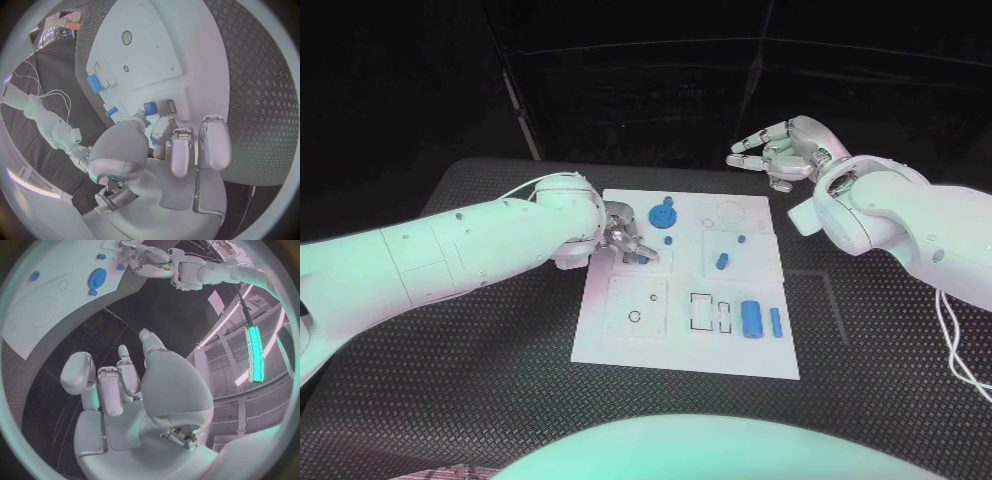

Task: Assemble the parts on the task board

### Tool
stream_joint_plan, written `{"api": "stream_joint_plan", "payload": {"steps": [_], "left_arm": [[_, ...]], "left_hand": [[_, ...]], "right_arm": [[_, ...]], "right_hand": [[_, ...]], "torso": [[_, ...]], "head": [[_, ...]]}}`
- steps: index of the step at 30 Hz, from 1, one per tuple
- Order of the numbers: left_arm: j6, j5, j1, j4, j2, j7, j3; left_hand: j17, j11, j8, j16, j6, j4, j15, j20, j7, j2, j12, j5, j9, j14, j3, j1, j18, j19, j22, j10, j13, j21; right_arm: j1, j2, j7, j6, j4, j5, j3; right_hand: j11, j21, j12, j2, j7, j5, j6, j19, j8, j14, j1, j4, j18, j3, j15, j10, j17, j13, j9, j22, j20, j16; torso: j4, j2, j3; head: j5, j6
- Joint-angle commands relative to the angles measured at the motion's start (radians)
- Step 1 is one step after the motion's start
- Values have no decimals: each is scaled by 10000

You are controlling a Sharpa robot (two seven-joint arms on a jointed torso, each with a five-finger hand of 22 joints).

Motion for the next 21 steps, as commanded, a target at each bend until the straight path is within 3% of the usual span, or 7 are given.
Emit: {"api": "stream_joint_plan", "payload": {"steps": [1,10,14,21], "left_arm": [[-63,414,4,85,0,-19,7],[-321,497,-8,145,16,19,7],[-463,504,-13,156,24,32,7],[-590,515,-21,173,40,39,6]], "left_hand": [[2635,2,-81,31,15,-63,51,55,37,8,-52,-29,-42,1036,-19,107,47,-25,676,-42,-15,-48],[2635,67,-395,31,-19,-194,103,104,118,60,-58,-29,-328,1036,-78,412,50,-22,682,-58,-42,-74],[2635,100,-558,31,-5,-330,128,130,150,189,-87,-29,-482,1036,-1,704,57,-36,666,-96,-77,-110],[2635,61,-897,31,-47,-1184,109,139,117,696,-210,-20,-771,1036,854,2102,79,-73,629,-224,-205,-190]], "right_arm": [[15,20,47,73,-5,-23,7],[12,45,51,86,-43,-23,7],[12,51,53,90,-51,-23,7],[10,53,55,98,-66,-23,7]], "right_hand": [[-41,-60,-17,24,-15,-29,-48,11,62,743,-97,-17,-11,-54,-80,-48,1174,-6,-14,-9,-54,-46],[-42,-59,-10,39,-16,-15,-52,13,64,745,-111,2,-12,-63,-80,-43,1185,0,-14,-6,-54,-42],[-42,-59,-10,39,-16,-15,-52,13,64,745,-111,2,-12,-63,-80,-43,1185,0,-14,-6,-54,-42],[-42,-59,-10,39,-16,-15,-52,13,64,745,-111,2,-12,-63,-80,-43,1185,0,-14,-6,-54,-42]], "torso": [[2,-1,-3],[1,-3,2],[0,5,1],[-11,6,-2]], "head": [[1,0],[10,12],[14,21],[7,25]]}}
